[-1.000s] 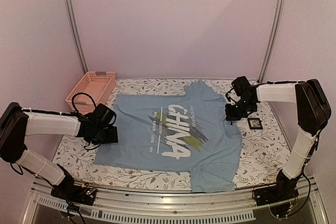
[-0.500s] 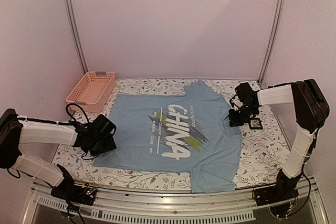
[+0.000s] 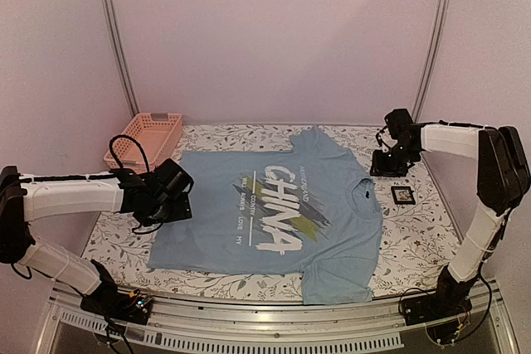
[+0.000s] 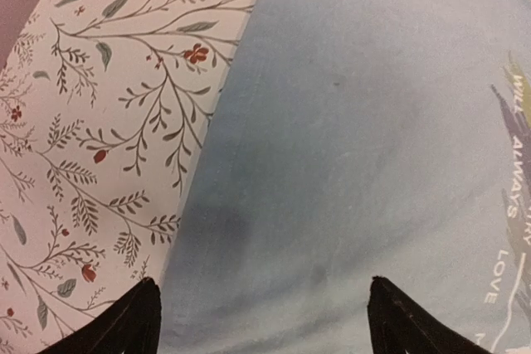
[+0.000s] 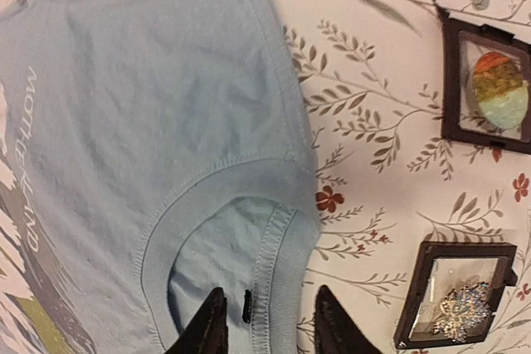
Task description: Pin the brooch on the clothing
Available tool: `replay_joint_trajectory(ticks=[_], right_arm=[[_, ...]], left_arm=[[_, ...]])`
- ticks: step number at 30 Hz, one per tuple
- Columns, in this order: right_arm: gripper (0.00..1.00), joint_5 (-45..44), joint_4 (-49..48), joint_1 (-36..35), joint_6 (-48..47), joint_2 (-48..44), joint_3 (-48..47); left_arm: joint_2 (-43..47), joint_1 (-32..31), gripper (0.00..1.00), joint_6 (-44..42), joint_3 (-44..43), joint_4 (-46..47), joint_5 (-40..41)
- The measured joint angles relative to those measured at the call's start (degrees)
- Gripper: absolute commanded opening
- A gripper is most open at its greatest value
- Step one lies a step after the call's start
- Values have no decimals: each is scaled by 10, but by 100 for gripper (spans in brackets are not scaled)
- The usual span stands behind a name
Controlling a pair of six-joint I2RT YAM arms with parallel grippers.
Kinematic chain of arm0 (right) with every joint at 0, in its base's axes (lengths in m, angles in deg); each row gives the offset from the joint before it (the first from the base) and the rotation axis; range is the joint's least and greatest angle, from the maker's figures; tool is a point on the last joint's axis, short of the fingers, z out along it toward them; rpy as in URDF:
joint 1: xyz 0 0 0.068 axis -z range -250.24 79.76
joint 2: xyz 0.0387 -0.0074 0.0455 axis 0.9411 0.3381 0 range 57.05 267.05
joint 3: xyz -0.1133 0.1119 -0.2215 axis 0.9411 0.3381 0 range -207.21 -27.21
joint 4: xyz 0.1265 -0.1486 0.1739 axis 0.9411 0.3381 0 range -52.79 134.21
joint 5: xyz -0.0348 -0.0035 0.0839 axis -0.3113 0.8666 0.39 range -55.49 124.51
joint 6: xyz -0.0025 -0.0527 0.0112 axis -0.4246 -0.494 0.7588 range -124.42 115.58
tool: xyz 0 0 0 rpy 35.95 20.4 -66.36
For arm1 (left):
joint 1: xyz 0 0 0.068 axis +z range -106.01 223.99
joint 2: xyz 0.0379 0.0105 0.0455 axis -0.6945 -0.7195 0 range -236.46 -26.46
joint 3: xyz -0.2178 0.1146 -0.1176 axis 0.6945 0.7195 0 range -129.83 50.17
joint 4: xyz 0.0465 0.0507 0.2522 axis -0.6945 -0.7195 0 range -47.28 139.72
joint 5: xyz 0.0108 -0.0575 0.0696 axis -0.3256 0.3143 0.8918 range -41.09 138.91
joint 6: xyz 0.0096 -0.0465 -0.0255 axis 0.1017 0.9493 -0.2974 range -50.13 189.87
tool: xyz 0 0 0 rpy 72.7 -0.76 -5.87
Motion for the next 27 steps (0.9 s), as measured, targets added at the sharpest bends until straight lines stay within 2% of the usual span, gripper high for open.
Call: replay_joint_trajectory(ticks=[2,7,15,20,27], right_arm=[[55,-17,7,28,-12,-13,-25],[63,-39,10,97,-22,-1,-96],[72,-34,14,143,-40,154,-225],[64,-9,30,164,-51,210,-232],[54,-1,37,169,-68,220,-232]], left_arm=[[2,-2,88,-27,-34,0,22],[21,-3,88,-94,-66,23,58],[21,-4,87,-144,-69,39,64],[14,-4,87,-151,-69,41,64],[-25,-4,87,-161,-70,48,61]])
